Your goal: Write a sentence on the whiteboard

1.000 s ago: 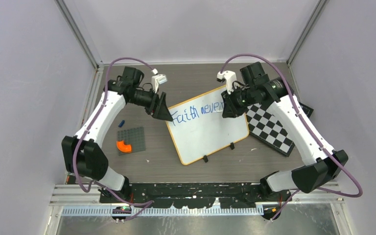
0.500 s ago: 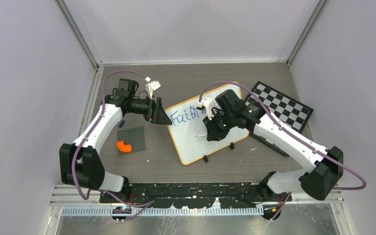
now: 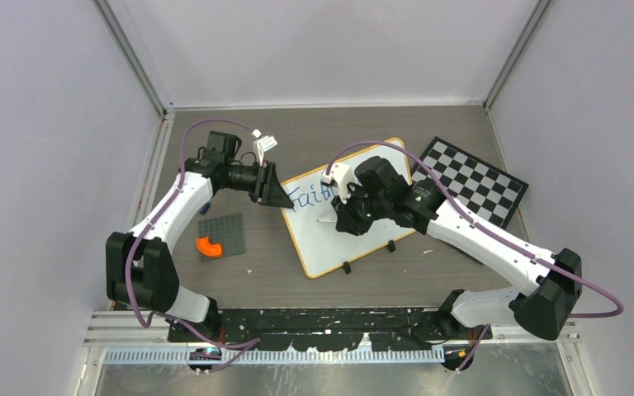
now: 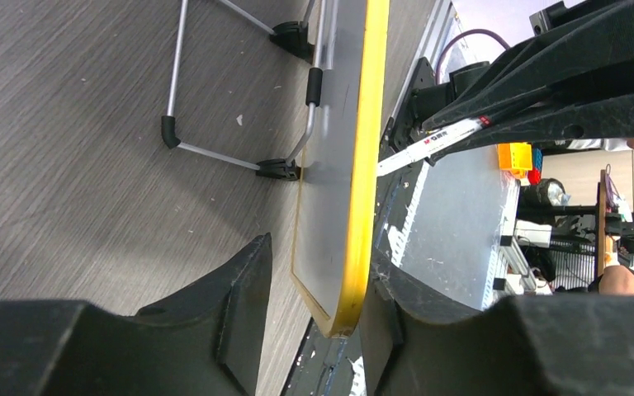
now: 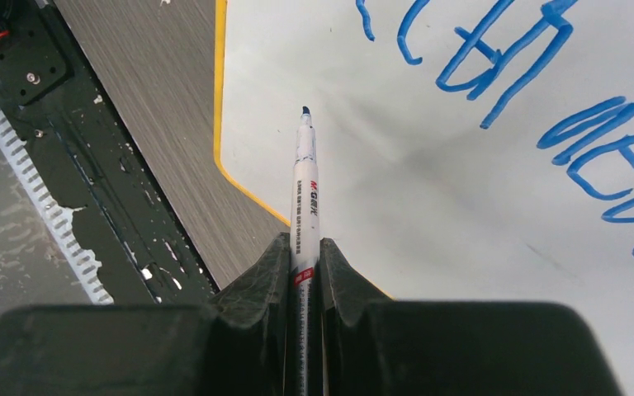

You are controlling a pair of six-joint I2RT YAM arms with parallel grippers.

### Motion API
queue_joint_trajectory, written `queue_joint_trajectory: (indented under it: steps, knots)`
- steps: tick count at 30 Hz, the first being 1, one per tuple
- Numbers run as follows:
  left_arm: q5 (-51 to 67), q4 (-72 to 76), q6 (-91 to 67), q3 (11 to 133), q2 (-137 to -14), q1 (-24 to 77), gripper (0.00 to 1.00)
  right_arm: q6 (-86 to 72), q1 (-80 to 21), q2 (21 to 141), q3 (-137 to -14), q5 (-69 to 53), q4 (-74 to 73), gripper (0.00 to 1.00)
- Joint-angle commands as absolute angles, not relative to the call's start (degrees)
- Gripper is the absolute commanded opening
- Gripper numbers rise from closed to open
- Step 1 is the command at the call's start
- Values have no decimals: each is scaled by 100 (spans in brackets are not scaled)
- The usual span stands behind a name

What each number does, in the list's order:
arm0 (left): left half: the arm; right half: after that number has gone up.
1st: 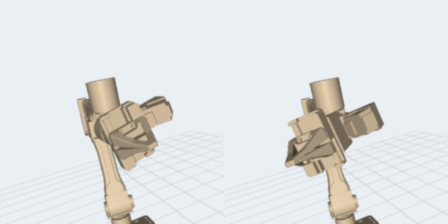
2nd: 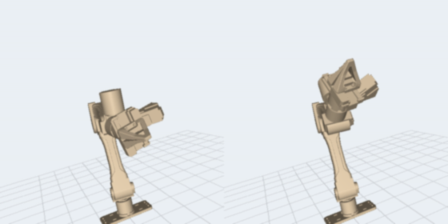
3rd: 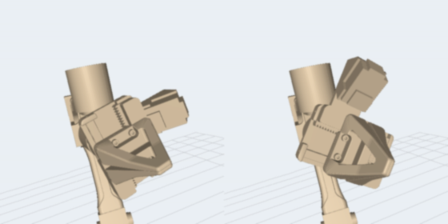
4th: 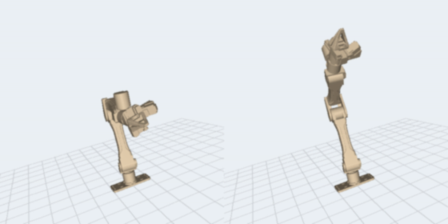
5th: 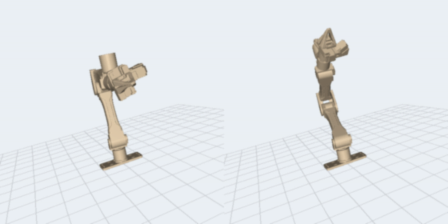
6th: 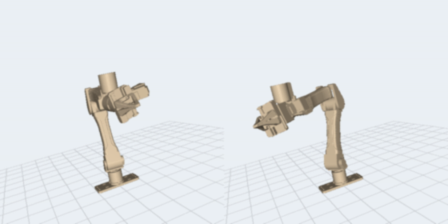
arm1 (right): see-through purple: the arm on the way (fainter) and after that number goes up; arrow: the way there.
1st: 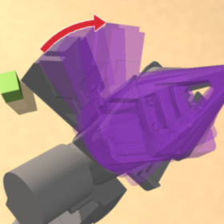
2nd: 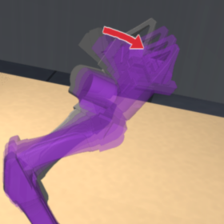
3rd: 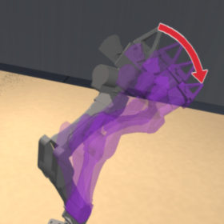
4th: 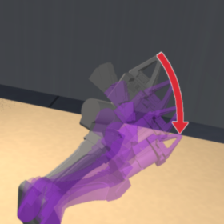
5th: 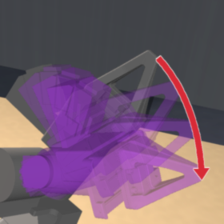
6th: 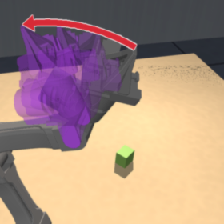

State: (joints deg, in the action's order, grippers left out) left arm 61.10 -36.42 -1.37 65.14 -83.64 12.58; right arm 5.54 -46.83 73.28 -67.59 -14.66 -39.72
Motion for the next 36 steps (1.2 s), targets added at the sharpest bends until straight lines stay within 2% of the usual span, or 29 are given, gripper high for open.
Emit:
queue_joint_trajectory:
  steps: [1, 13, 28, 36]
  knots:
    - [6206, -3501, -140, 6703, -8344, 1266, 42, 500, -4855, 7364, -6867, -1043, -3654, 0]
    - [6100, -3528, -140, 6699, -8422, 1266, 22, 642, -5386, 7642, -6915, -707, -3568, 0]
    - [6117, -3565, -30, 6679, -8446, 1300, 0, 642, -5422, 7716, -6919, -335, -3320, 0]
    - [6151, -3652, -18, 6731, -8443, 1349, 0, 677, -5423, 7852, -7024, -148, -3305, 0]
